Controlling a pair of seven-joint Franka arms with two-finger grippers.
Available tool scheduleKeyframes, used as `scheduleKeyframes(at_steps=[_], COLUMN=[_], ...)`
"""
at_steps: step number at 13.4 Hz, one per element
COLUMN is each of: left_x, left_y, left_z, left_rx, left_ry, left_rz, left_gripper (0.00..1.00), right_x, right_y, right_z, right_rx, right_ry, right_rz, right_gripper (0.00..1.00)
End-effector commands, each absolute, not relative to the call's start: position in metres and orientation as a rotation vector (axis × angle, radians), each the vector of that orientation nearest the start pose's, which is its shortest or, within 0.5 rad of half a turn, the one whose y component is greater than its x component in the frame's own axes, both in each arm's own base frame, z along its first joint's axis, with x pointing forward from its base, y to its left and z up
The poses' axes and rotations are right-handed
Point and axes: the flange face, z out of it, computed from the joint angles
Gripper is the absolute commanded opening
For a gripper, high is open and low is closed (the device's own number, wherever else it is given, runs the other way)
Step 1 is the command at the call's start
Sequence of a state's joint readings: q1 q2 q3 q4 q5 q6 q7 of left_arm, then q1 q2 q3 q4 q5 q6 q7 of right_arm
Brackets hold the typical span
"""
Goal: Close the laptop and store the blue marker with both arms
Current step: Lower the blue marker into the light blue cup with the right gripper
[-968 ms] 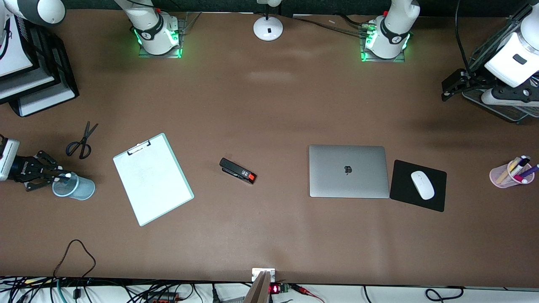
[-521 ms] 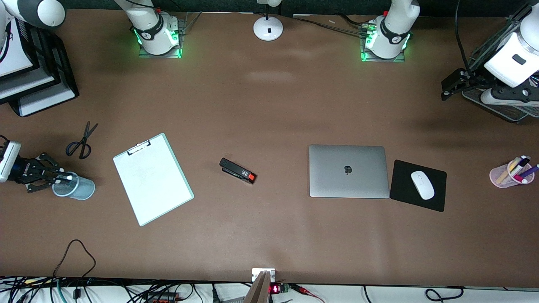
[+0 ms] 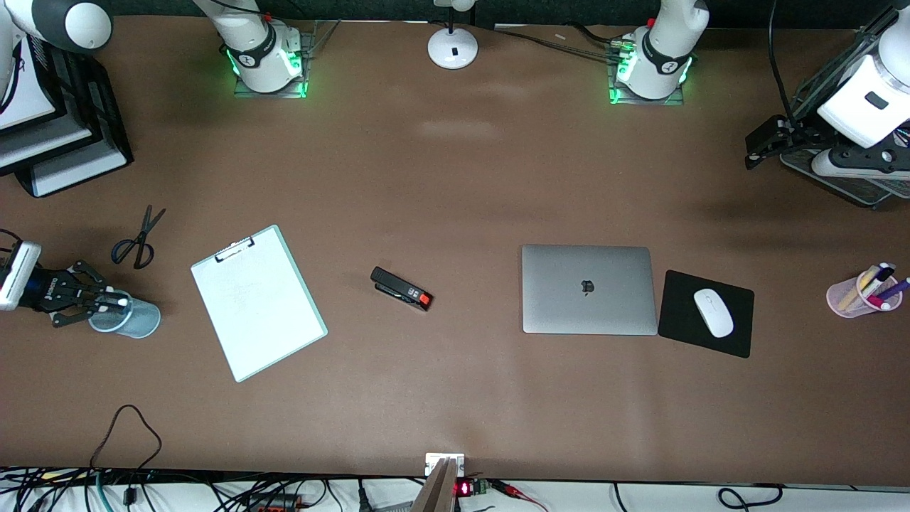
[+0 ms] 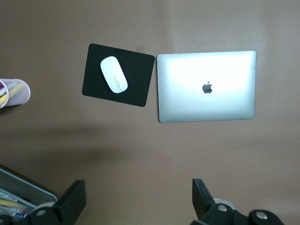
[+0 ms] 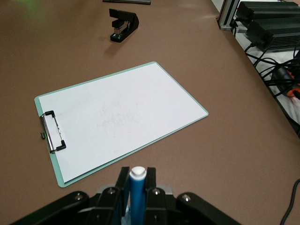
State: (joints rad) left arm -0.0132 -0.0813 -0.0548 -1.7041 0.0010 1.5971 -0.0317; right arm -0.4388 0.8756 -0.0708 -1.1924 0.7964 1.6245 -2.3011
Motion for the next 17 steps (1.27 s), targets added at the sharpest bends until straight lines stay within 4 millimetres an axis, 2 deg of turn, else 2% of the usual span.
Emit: scheduleKeyframes(at_steps=[1, 6, 9, 14, 15, 16, 17], left_x=[0.531, 0.531, 0.531, 0.531, 0.531, 0.531, 0.531], left_y=[-0.035, -0.035, -0.035, -0.035, -0.035, -0.035, -0.035], left_z=[0.613, 0.613, 0.613, 0.613, 0.613, 0.613, 0.613], left_rx=[-3.143, -3.143, -3.143, -3.143, -3.143, -3.143, -3.143], left_ry=[0.084, 0.084, 0.084, 0.084, 0.084, 0.084, 0.084], left_rz=[0.053, 0.053, 0.053, 0.053, 0.053, 0.053, 0.053], left_gripper=[1.0, 1.0, 1.0, 1.0, 1.0, 1.0, 1.0], right_x=[0.671, 0.668, 0.668, 0.666, 0.666, 0.666, 0.665], right_y=[-0.281, -0.285, -0.284, -0.285, -0.286, -0.286, -0.288], right_z=[0.253, 0.251, 0.242, 0.238, 0.238, 0.24, 0.241], right_rx=[-1.743, -1.749, -1.745, -1.748, -1.751, -1.767, -1.792], right_ry=[-1.738, -1.734, -1.721, -1.716, -1.713, -1.691, -1.659], right_rz=[-0.872, -0.868, -0.863, -0.856, -0.851, -0.842, -0.831], right_gripper=[0.01, 0.01, 0.01, 0.03, 0.34, 0.99, 1.0])
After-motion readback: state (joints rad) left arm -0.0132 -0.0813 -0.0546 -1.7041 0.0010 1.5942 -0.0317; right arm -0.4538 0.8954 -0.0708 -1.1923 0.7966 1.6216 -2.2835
